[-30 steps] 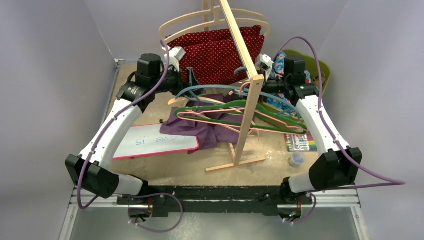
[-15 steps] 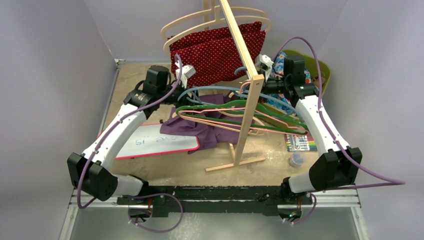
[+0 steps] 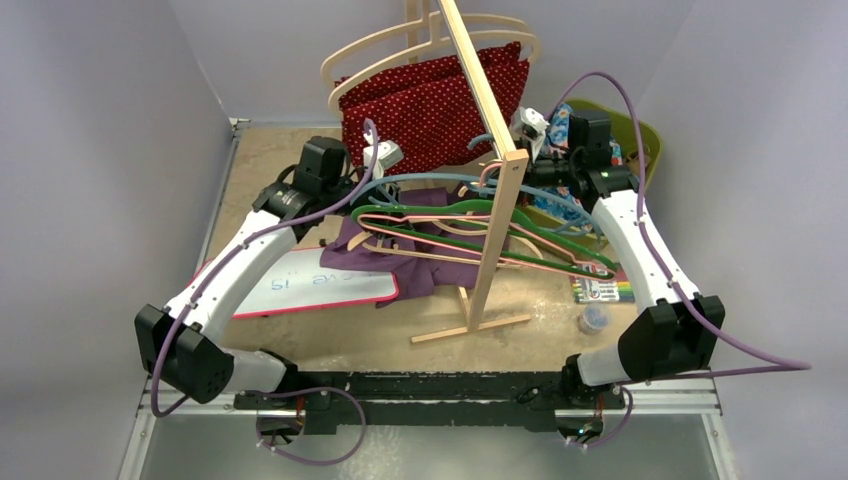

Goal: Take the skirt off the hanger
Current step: Place the hanger at the clothesline.

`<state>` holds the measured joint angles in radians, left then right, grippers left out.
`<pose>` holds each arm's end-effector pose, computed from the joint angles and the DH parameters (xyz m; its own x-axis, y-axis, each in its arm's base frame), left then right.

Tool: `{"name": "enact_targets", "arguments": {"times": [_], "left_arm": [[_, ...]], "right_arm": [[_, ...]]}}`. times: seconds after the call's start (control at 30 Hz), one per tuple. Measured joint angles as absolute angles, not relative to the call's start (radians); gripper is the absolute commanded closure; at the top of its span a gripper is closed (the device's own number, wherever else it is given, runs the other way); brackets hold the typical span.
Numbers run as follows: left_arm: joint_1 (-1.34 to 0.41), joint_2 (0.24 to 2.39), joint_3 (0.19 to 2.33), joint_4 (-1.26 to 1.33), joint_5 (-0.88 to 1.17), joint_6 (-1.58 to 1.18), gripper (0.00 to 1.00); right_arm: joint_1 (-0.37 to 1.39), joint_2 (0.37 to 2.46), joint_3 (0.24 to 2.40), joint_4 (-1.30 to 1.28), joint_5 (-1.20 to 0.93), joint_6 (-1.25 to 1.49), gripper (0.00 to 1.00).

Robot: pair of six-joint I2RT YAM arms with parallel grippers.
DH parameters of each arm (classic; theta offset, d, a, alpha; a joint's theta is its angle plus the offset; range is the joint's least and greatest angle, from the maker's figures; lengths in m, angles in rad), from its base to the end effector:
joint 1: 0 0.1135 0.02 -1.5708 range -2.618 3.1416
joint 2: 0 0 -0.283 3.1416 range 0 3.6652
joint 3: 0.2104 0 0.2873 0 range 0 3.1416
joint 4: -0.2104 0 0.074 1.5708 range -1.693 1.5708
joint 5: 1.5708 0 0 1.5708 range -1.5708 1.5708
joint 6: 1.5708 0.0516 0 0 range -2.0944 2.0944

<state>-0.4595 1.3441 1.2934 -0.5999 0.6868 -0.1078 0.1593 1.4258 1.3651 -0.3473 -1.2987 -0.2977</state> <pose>0.2819 -0.1760 0.3660 -0.6252 0.2166 -0.7498 0.7321 0.4955 -0.4674 0.3316 0.1036 0.4015 -0.1060 -0.0969 -0.9896 -0.9902 0.1011 0.0961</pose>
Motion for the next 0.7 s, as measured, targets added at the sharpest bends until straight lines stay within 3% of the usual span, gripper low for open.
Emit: {"name": "enact_targets", "arguments": {"times": [0.13,0.23,0.33,0.4,0.63,0.7], "left_arm": [[-0.459,1.349,1.293,-0.594,0.704,-0.103,0.48],[-0.459,1.349,1.293,-0.584,0.708,-0.101,0.27],[-0.459,1.341,1.28,-0.57,0.71,-0.101,0.24],[-0.459,1.329,1.266,-0.565,0.702,-0.105,0.28],[-0.461,1.31,1.251,-0.54,0.682,-0.13,0.56],[-0.461,1.307,1.247,-0.535,0.679,-0.139,0.58]], "right_arm": [[0.159,1.426,1.376,-0.347,-1.302,-0.295,1.0],[0.159,1.426,1.377,-0.347,-1.304,-0.295,1.0],[0.159,1.426,1.377,-0.345,-1.31,-0.295,1.0],[0.159,1.426,1.377,-0.342,-1.313,-0.295,1.0],[0.159,1.426,1.377,-0.288,-1.33,-0.26,1.0],[0.159,1.426,1.377,-0.27,-1.33,-0.244,1.0]]}}
